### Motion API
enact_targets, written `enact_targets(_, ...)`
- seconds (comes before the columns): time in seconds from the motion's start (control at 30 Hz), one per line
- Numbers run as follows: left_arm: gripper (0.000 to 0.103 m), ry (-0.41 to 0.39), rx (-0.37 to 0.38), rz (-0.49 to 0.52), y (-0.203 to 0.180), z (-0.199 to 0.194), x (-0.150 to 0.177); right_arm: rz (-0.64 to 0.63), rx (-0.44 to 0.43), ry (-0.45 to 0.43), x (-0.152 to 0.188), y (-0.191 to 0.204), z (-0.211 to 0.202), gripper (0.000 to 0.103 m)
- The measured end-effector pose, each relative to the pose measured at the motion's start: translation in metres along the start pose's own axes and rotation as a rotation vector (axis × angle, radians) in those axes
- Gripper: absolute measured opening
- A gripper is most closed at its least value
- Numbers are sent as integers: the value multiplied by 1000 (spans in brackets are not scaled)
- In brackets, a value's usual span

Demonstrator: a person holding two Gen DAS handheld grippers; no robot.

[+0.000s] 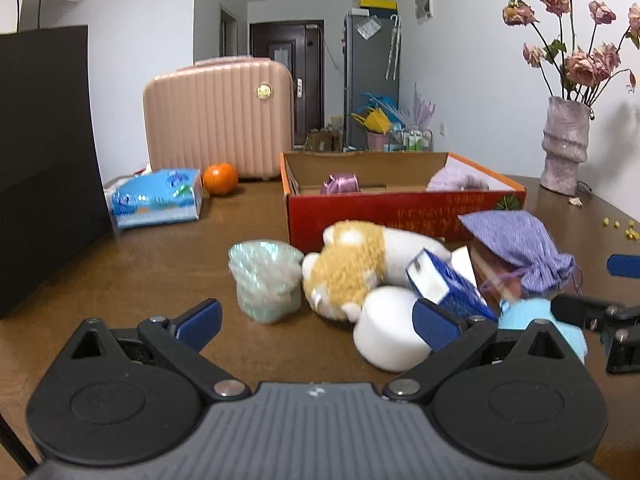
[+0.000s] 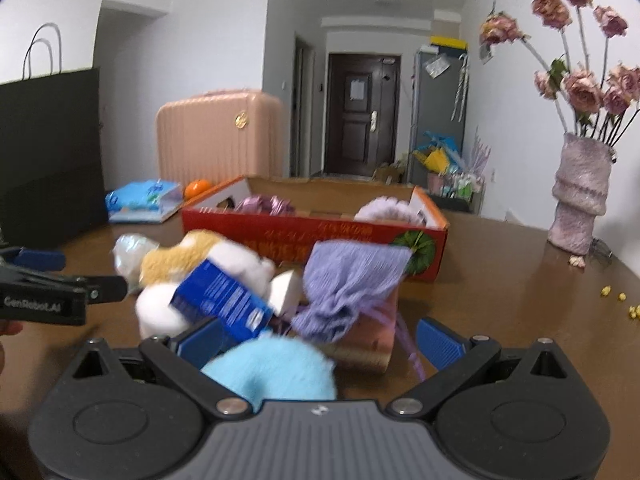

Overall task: Organize soft objects
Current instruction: 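Grasp light blue fluffy plush with right tool and lift it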

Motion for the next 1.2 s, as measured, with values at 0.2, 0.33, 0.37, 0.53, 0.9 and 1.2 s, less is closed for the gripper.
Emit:
enact_targets(0.2, 103, 7, 10, -24, 5, 1, 2, -2, -33, 99, 9, 9, 15, 103)
enact_targets(0.33, 103, 16, 24, -35, 7, 2, 3, 2, -40, 152, 12, 14, 30, 103)
enact_targets(0.37, 103, 18, 28, -39, 8, 2, 4, 3, -42, 159, 11, 15, 32, 103)
enact_targets(0.53, 103, 28, 42, -41, 8, 3, 5, -4, -39, 185, 13, 20, 39, 99)
enact_targets(0.9, 103, 35, 41, -37, 8, 3, 6, -14, -47, 204, 16, 22, 43, 79)
enact_targets(1.2, 103, 52, 26, -35, 6, 7, 7, 11, -61, 115, 11, 17, 28, 74)
Point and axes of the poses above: each gripper's, at about its wrist camera, not at the fingertips, and z roughly the way its jaws point, y to its left, x to its underside, the point moved 2 cm from there along z, roughly the way its jaws point, and after that the axes turned 9 degrees about -x, right-handed, at the moved point
